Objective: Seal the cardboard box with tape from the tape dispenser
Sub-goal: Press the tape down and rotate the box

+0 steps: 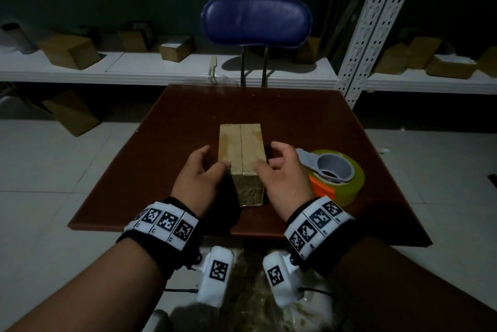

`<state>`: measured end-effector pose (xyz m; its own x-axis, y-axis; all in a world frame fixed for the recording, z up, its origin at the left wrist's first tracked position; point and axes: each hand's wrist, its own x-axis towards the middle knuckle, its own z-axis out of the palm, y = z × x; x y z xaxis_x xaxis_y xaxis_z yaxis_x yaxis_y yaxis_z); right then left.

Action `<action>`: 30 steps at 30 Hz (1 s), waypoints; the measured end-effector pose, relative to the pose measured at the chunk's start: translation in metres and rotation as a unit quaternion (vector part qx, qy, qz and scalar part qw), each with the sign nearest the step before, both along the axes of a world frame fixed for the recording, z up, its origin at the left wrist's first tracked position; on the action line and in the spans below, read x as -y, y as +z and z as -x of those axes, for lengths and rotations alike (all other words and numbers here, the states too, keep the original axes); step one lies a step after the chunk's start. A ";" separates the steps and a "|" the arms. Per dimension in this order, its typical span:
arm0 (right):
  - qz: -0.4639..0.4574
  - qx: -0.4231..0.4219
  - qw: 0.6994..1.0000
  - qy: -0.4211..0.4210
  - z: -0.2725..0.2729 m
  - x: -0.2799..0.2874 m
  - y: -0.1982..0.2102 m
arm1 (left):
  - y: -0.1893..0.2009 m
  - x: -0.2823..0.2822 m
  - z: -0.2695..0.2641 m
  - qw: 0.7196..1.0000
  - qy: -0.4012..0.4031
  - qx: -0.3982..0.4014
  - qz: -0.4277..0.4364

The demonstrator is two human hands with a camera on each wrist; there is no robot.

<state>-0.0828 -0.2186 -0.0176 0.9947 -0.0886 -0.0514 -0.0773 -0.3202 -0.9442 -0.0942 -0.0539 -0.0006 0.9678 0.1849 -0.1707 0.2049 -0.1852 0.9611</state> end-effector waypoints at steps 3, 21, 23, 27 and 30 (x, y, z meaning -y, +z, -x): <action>0.026 0.016 0.999 0.021 -0.001 -0.006 -0.003 | -0.001 0.005 0.002 0.998 -0.040 -0.004 0.056; 0.072 0.006 0.997 0.031 -0.002 -0.006 -0.003 | -0.001 0.014 0.008 0.996 -0.051 0.029 0.062; 0.051 0.000 0.998 0.034 0.002 -0.010 -0.004 | -0.004 0.016 0.008 0.997 -0.066 0.042 -0.013; 0.019 0.005 0.999 0.045 0.004 -0.011 -0.006 | -0.003 0.016 0.007 0.997 -0.054 0.039 -0.050; 0.019 0.005 0.999 0.049 0.002 -0.008 -0.005 | -0.003 0.018 0.007 0.998 -0.035 0.036 -0.031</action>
